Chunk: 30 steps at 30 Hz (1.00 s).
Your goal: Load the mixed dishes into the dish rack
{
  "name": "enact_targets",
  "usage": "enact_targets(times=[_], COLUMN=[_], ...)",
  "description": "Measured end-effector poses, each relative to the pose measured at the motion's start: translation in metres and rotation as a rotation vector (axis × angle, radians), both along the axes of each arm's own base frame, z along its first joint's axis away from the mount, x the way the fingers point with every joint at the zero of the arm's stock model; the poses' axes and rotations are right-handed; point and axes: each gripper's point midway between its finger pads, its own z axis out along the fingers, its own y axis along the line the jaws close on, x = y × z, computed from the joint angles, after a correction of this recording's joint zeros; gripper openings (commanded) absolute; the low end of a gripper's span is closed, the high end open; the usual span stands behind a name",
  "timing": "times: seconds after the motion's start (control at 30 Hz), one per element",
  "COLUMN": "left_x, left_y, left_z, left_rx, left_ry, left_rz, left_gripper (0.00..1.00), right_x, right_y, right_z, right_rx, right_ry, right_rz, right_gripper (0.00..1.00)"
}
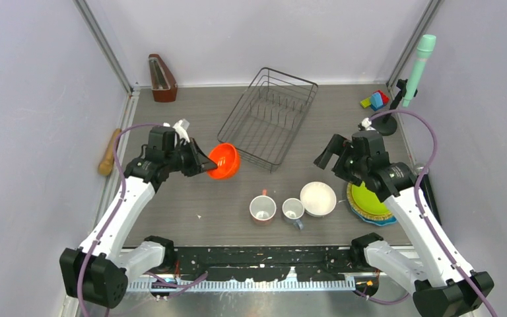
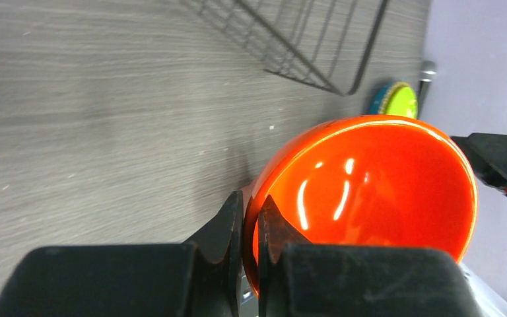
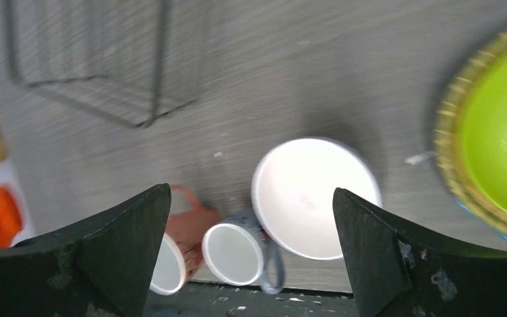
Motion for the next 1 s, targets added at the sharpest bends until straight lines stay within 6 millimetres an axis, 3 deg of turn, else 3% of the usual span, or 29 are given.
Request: enact_targets(times=[0.23, 0.47, 0.73, 1.0], left_x=[0.024, 0.050, 0.081, 0.095], left_y=[-0.032, -0.049, -0.061, -0.069], left_z=[0.030, 0.055, 0.052, 0.055], left_rx=[-0.172, -0.306, -0.387, -0.405], left_ry=[-0.047, -0.109, -0.093, -0.132], left_rz=[-0.079, -0.072, -0.044, -0.033], left_gripper=[0.00, 0.00, 0.00, 0.00], right_x=[0.023, 0.032, 0.027, 0.036], right_y=[0.068, 0.121, 0.162, 0.184], right_z=[0.040, 0.070, 0.111, 0.105], right_rx=[0.245, 0.350, 0.454, 0.472], right_ry=[-0.149, -0.244, -0.379, -0.376], right_rz=[0.280, 0.431, 0.500, 0.506], right_gripper=[1.00, 1.00, 1.00, 1.00])
